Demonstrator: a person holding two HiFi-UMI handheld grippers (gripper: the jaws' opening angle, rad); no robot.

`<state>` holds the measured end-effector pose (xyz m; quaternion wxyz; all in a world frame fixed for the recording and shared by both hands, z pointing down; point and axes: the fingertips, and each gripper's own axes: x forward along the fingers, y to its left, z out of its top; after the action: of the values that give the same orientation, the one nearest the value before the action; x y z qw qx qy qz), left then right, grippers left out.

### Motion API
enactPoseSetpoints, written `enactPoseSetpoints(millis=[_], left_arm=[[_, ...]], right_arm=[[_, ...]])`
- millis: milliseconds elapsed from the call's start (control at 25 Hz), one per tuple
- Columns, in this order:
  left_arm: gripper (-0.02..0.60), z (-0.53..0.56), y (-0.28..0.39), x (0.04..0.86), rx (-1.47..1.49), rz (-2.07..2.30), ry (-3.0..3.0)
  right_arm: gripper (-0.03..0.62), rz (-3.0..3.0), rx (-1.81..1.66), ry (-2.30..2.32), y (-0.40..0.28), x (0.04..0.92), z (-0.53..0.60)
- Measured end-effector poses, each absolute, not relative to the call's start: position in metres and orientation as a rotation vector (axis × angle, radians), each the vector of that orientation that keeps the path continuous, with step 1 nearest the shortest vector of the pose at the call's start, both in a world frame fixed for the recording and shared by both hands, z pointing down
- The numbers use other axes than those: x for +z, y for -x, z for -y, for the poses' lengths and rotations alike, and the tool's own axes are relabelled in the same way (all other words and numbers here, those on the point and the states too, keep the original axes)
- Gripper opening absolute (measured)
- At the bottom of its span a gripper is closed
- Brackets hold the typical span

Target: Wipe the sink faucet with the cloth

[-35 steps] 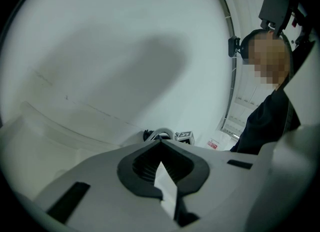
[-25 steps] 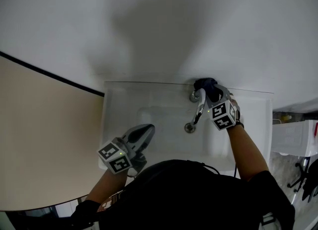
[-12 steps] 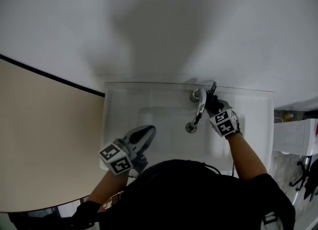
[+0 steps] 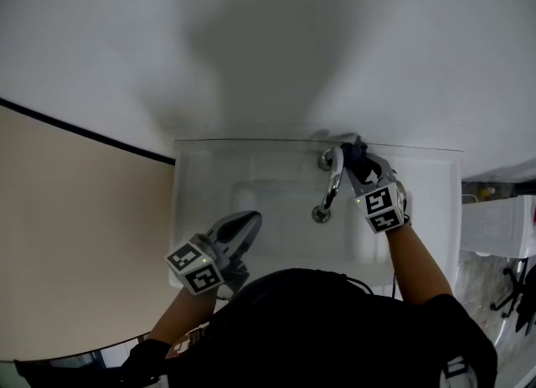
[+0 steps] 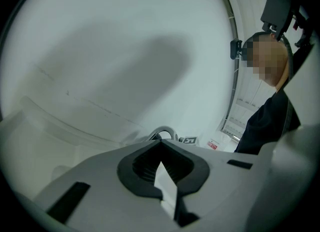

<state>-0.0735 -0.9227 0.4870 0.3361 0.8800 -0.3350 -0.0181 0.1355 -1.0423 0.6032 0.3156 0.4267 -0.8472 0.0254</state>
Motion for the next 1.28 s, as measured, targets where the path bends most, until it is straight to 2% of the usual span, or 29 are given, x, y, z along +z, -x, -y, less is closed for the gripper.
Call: enactPoseSetpoints(millis=[320,880,1280], left_arm=[[0.000,0.919,0.078,0.487,-0.049,0.890,-2.289],[0.000,0.919,0.078,0.490,-0.054,0.884,-2.282],[0.000,0.918,0.075,0.488,-0.056,0.877,-2.285]], right_arm=[[0.130,1.966,-0.090,-1.054,-0.135,0.616,1.073],[0.127,1.825,0.362,-0.940,-0.195,0.723,0.983],[0.127,2.076,0.127,-1.168,-0.158,0.612,1.053]])
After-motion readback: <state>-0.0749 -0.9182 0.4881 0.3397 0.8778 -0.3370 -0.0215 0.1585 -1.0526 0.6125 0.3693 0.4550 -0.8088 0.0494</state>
